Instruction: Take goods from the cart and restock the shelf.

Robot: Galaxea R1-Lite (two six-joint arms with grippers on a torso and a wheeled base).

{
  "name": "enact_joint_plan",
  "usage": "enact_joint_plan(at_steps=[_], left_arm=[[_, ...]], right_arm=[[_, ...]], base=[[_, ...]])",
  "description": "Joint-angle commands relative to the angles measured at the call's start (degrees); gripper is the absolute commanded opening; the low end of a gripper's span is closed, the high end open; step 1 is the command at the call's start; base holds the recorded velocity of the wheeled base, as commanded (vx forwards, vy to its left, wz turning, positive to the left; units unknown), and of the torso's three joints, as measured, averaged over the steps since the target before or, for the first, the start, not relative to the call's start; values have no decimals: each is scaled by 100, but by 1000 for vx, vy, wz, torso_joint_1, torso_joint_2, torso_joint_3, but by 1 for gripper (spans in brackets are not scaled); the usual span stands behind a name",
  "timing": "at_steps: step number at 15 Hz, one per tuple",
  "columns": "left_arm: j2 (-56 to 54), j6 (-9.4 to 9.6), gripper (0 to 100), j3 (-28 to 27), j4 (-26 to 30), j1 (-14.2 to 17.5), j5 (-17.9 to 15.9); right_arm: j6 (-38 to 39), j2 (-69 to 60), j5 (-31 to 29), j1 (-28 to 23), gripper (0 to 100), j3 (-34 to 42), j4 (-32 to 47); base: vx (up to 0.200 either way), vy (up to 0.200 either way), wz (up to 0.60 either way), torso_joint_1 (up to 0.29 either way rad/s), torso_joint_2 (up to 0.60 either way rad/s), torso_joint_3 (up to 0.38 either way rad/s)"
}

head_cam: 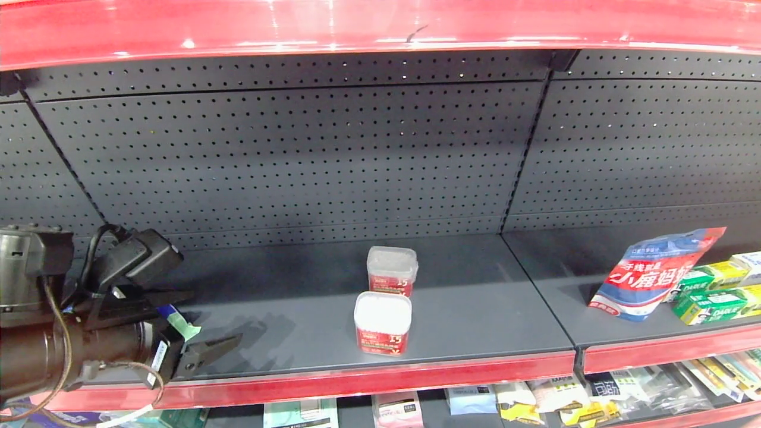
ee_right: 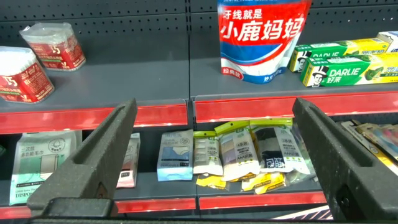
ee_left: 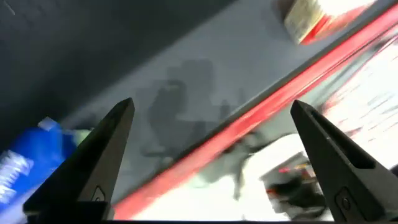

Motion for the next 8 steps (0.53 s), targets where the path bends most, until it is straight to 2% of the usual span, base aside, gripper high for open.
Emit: enact_joint_plan(at_steps=[1, 2, 4, 5, 8], left_arm=[[165, 370, 100, -84, -168, -26, -37], [525, 519, 100, -111, -423, -131, -178], [868, 581, 100, -322, -599, -263, -538], [1061, 678, 100, -489, -599, -263, -652], [1351, 1091, 100, -770, -475, -272, -933]], right_arm=[[-1, 7, 4, 0, 100, 1, -1], [-1, 7, 4, 0, 100, 1, -1], [-1, 7, 4, 0, 100, 1, -1], [-1, 7, 4, 0, 100, 1, -1], [-1, 7, 4, 9, 100, 1, -1]], base=[[0, 0, 0, 0, 0, 0], [0, 0, 0, 0, 0, 0], [0, 0, 0, 0, 0, 0], [0, 0, 0, 0, 0, 0], [0, 0, 0, 0, 0, 0]])
